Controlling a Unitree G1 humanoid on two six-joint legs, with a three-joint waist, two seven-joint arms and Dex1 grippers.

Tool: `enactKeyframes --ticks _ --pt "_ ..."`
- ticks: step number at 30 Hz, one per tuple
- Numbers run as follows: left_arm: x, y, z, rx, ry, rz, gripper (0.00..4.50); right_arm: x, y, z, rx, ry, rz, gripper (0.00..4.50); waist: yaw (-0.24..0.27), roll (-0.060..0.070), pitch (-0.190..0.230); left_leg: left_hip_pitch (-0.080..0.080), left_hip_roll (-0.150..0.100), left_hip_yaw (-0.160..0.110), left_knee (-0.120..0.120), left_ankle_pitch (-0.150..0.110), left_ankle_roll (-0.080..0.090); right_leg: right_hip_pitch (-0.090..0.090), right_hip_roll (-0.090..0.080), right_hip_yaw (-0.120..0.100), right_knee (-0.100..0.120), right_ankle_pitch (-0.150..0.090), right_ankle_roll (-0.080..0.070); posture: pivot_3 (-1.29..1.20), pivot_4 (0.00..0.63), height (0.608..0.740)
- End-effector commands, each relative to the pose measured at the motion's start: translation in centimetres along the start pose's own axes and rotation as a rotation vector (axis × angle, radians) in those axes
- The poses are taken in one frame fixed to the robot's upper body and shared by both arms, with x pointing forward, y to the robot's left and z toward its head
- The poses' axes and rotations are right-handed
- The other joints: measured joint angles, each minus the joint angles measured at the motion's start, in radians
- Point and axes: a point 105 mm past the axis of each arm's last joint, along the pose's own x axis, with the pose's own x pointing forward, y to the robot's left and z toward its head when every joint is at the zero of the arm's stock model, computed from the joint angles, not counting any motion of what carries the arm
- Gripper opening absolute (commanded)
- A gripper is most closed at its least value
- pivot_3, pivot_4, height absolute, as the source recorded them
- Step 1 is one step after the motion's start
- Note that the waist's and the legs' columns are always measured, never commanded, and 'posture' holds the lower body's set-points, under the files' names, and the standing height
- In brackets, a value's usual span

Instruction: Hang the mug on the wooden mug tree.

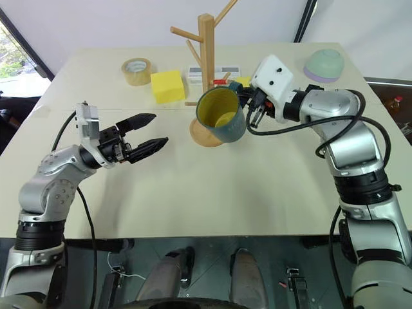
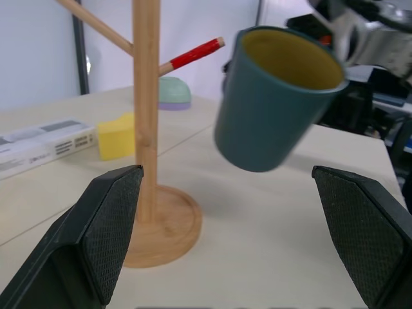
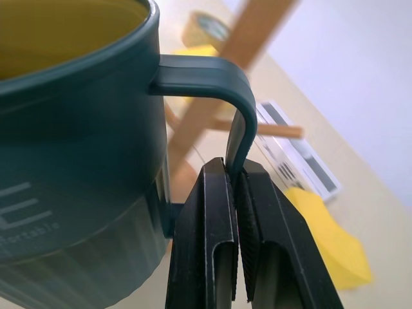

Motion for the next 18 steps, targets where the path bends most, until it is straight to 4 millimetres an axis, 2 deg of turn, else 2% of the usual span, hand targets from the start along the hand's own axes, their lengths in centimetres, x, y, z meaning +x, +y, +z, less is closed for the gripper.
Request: enactKeyframes --ticks 1,6,18 --pt "-0.1 -0.5 1.1 0.026 -0.026 -0.009 4.50 0.2 -1.2 1.4 -0.045 -0.029 -0.024 0.05 0.000 0.000 0.000 0.000 0.000 0.000 0.000 0.000 0.000 0.000 0.000 0.000 0.000 0.000 0.000 0.00 0.150 0.740" --pt "0.0 -0.9 1.0 0.022 -0.029 -0.007 4.50 0.9 -1.7 1.1 -0.054 -0.019 -0.016 0.05 -0.002 0.000 0.000 0.000 0.000 0.002 0.001 0.001 -0.001 0.001 0.001 0.000 0.000 0.000 0.000 0.00 0.150 0.740" --pt "0.0 -0.9 0.8 0.019 -0.023 0.000 4.50 2.3 -1.6 2.8 -0.095 -0.044 0.025 0.05 -0.004 0.000 0.000 0.000 0.000 0.003 0.002 0.001 -0.001 0.000 0.001 0.000 0.002 0.001 -0.001 0.00 0.150 0.740"
